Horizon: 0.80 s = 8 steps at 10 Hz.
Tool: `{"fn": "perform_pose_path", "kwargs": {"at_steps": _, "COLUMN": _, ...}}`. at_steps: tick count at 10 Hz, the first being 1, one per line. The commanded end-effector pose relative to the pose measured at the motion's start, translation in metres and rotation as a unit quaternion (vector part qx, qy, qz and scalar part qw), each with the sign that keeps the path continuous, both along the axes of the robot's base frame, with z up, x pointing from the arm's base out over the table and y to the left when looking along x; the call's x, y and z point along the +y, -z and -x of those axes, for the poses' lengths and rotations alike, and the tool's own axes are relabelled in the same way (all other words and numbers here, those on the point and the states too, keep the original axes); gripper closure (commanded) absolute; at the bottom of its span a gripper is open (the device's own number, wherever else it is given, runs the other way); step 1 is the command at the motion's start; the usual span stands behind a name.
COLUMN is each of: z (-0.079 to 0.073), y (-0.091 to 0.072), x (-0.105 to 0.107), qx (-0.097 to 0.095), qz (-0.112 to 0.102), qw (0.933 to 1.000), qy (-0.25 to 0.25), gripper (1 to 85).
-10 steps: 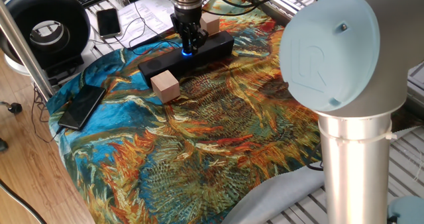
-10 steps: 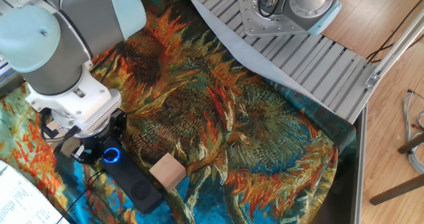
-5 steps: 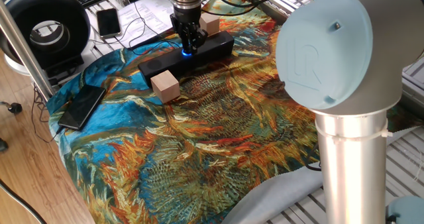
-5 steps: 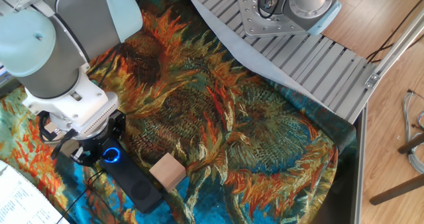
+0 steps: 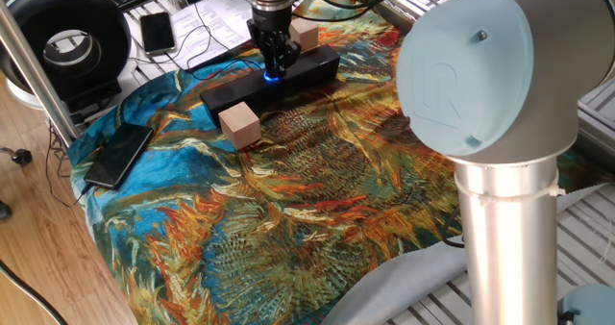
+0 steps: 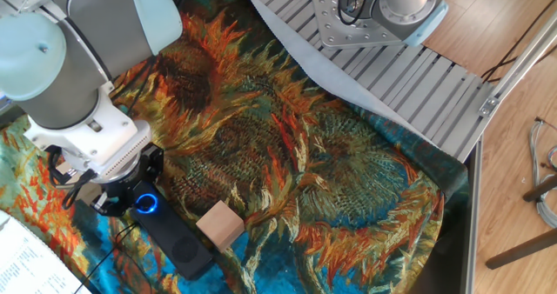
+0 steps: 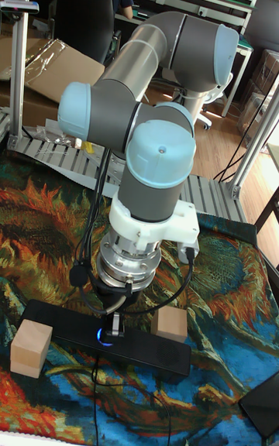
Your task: Turn the knob to decrease the volume of the speaker
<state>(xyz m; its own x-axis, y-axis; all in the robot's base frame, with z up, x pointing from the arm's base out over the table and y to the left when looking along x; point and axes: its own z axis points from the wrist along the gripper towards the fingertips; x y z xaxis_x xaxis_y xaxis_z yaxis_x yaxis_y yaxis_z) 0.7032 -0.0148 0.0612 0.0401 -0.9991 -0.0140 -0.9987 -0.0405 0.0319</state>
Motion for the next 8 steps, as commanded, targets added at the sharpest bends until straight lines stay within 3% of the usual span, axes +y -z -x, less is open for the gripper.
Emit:
{"fn": "perform_pose_path", "kwargs": {"at_steps": 1, "z": -0.0009, "y": -0.0035, "x": 0.0027, "qx": 0.0, "qz": -0.007, "qw": 1.0, "qy": 0.004, "gripper": 46.7}}
{"fn": "perform_pose_path", "kwargs": {"at_steps": 8, "z": -0.0089, "y": 0.0013, "x": 0.0052, "qx": -0.006, "qz": -0.008, "qw": 0.9999, "qy": 0.009, "gripper": 46.7}}
